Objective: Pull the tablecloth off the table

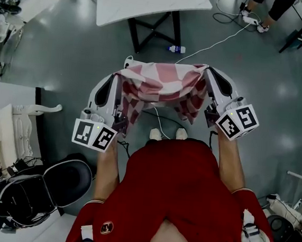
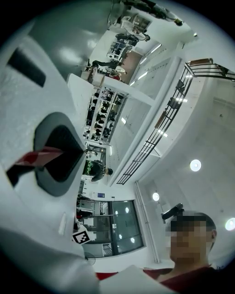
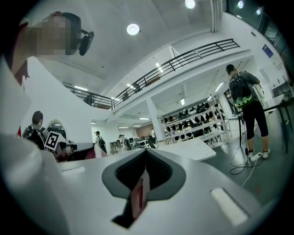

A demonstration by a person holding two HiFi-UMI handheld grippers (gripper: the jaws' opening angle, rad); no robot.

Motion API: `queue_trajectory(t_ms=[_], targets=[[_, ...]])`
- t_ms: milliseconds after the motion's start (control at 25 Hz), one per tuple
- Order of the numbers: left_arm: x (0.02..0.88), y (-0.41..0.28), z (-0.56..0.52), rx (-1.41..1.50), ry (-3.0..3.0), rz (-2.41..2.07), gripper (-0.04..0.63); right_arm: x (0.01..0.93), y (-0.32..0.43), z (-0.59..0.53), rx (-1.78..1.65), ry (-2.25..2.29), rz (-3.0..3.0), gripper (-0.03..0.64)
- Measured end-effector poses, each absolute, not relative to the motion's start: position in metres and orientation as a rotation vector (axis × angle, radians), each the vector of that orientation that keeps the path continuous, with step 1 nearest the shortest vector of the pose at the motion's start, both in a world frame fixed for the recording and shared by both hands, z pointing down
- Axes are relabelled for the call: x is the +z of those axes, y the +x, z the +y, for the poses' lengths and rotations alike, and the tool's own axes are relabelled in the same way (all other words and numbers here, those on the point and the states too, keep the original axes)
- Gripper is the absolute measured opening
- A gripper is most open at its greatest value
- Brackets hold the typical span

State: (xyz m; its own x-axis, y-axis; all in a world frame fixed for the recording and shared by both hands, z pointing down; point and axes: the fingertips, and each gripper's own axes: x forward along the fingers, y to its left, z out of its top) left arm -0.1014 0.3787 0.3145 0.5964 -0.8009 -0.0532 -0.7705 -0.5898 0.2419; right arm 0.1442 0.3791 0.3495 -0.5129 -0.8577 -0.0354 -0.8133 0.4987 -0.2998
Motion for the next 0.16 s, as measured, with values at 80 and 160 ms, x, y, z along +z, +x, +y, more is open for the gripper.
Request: queue_trajectory(t_ms=[80, 160], targets=[[0.317, -0.103, 0.372, -0.231, 2.626, -1.309, 0.008, 0.353, 0.143, 0.372, -0.375, -1.447, 2.557, 0.012], [0.32, -0.104, 0.364, -0.23, 2.623, -1.308, 0.008, 0.357, 0.142, 0.365, -0.384, -1.45, 2.555, 0.012]])
